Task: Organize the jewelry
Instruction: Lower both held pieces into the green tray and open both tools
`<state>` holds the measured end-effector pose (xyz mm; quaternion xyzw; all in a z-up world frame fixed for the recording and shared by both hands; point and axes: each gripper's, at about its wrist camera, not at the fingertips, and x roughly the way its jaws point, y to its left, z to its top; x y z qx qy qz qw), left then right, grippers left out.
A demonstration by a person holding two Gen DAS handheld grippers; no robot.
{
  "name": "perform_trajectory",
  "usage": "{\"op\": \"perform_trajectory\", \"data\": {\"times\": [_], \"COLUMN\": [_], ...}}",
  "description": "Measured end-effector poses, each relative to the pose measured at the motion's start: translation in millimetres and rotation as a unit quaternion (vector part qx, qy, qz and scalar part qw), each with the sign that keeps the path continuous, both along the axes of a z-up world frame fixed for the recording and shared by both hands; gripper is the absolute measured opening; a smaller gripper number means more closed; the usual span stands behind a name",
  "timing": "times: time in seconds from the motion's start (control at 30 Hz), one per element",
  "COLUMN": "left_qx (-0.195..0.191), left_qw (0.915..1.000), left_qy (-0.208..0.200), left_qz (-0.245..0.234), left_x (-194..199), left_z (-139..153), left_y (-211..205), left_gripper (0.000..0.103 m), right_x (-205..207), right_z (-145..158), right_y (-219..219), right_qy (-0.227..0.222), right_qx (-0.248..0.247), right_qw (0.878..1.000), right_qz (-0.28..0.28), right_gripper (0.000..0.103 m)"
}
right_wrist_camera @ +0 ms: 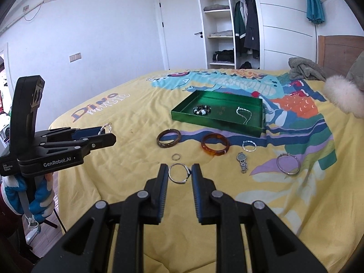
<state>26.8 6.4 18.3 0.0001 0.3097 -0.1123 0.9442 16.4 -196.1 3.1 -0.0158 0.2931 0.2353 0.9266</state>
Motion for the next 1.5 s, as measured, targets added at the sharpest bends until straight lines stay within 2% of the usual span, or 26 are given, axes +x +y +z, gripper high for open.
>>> {"op": "perform_trajectory", "data": {"times": [0.2, 0.47, 0.67, 0.9, 1.03, 1.13, 1.3, 1.5], "left_qx": [-0.003, -0.021, -0.02, -0.016, -0.005, 0.003, 0.008, 0.028], "left_qw": [0.9989, 0.9957, 0.9934, 0.9931, 0.9953, 0.9976, 0.9999, 0.9972], "left_qy": [-0.043, -0.086, -0.11, -0.115, -0.097, -0.069, -0.006, 0.068], "left_qz": [-0.017, -0.029, -0.027, -0.011, -0.004, -0.003, -0.008, -0.012], "left_x": [-7.5, 7.4, 34.6, 84.7, 125.4, 161.4, 228.0, 305.5], "left_z": [45.3, 104.7, 142.5, 163.0, 149.6, 124.4, 64.2, -16.2], "left_y": [-8.0, -11.3, -12.4, -6.8, -8.1, -13.5, -29.8, -58.2], "left_gripper": [0.039, 0.039, 0.039, 0.039, 0.039, 0.039, 0.039, 0.039], "right_x": [-8.9, 1.2, 24.7, 69.9, 104.0, 136.8, 204.8, 290.7], "right_z": [40.1, 103.5, 149.2, 184.2, 183.7, 166.3, 117.3, 47.6], "right_y": [-12.8, -32.0, -43.4, -53.3, -57.2, -58.3, -54.3, -44.7], "right_qy": [-0.035, -0.08, -0.108, -0.127, -0.122, -0.105, -0.058, 0.003], "right_qx": [-0.002, 0.005, 0.005, 0.0, -0.003, 0.001, -0.007, -0.025], "right_qw": [0.999, 0.995, 0.991, 0.988, 0.988, 0.99, 0.995, 0.996], "right_qz": [-0.02, -0.055, -0.073, -0.085, -0.092, -0.091, -0.087, -0.084], "right_gripper": [0.019, 0.019, 0.019, 0.019, 0.019, 0.019, 0.019, 0.019]}}
